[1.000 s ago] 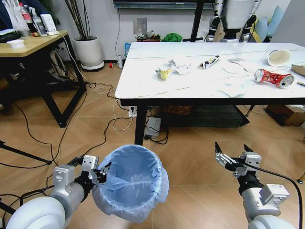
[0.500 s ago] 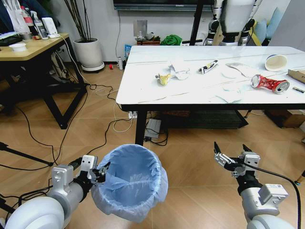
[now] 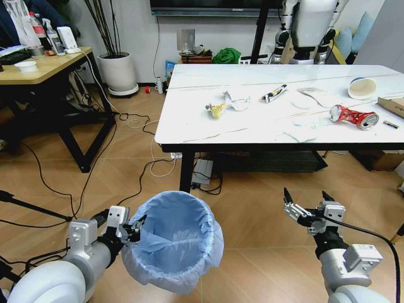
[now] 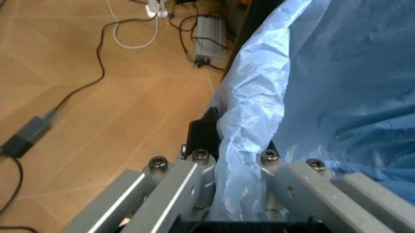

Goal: Pick up the trash bin and place the trash from the table into it.

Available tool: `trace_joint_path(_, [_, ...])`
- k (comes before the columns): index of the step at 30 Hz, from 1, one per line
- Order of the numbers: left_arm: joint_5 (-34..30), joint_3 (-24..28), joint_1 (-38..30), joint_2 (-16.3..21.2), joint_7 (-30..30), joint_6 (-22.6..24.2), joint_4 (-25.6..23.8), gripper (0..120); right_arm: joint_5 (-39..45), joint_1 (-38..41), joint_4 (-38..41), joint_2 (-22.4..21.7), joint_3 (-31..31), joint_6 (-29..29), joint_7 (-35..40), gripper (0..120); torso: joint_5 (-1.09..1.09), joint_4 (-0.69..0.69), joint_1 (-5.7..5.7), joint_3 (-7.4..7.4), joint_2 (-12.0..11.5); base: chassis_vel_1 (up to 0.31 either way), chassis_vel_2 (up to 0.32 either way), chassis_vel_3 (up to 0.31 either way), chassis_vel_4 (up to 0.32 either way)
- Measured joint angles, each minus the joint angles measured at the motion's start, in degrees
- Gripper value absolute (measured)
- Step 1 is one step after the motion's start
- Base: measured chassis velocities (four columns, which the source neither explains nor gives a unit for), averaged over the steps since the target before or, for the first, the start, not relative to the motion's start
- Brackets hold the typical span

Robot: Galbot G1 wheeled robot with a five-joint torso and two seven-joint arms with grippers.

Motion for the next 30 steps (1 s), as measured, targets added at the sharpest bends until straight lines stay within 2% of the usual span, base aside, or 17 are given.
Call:
trace_joint_path(5, [-3.07, 0.04, 0.11, -0.09, -2.09, 0.00, 0.00, 3, 0.00, -0.05, 0.04, 0.00, 0.03, 0.05, -0.02, 100, 0.00, 0.00, 0.42, 0.62, 1.03, 0.000, 0.000, 0.000, 0.000])
trace_joint_path(7, [-6.91, 0.06, 0.07, -0.14, -5.33, 0.00, 0.00, 3, 0.00, -0.06, 0.05, 0.00, 0.04, 0.06, -0.03, 100, 0.00, 0.00, 0.69, 1.05, 1.75, 0.000, 0.000, 0.000, 0.000])
trace_joint_path(9, [-6.91, 0.06, 0.07, -0.14, -5.33, 0.00, 0.00, 3, 0.00, -0.06, 0.05, 0.00, 0.04, 0.06, -0.03, 100, 0.00, 0.00, 0.69, 1.05, 1.75, 0.000, 0.000, 0.000, 0.000])
trace_joint_path(10, [-10.64, 0.02, -0.07, -0.20, -8.78, 0.00, 0.00, 3, 0.02, -0.10, 0.08, 0.00, 0.04, 0.07, -0.03, 100, 0.00, 0.00, 0.97, 1.42, 2.40, 0.000, 0.000, 0.000, 0.000])
trace_joint_path(18, [-13.42, -0.67, 0.09, 0.24, -12.18, 0.00, 0.00, 3, 0.16, -0.09, 0.12, 0.00, 0.14, 0.08, -0.03, 100, 0.00, 0.00, 1.64, 2.60, 4.25, 0.000, 0.000, 0.000, 0.000])
trace_joint_path(30, [-13.18, -0.04, 0.01, 0.46, -12.14, 0.00, 0.00, 3, 0.23, -0.06, 0.41, 0.00, 0.18, 0.08, -0.03, 100, 0.00, 0.00, 2.76, 4.35, 7.11, 0.000, 0.000, 0.000, 0.000])
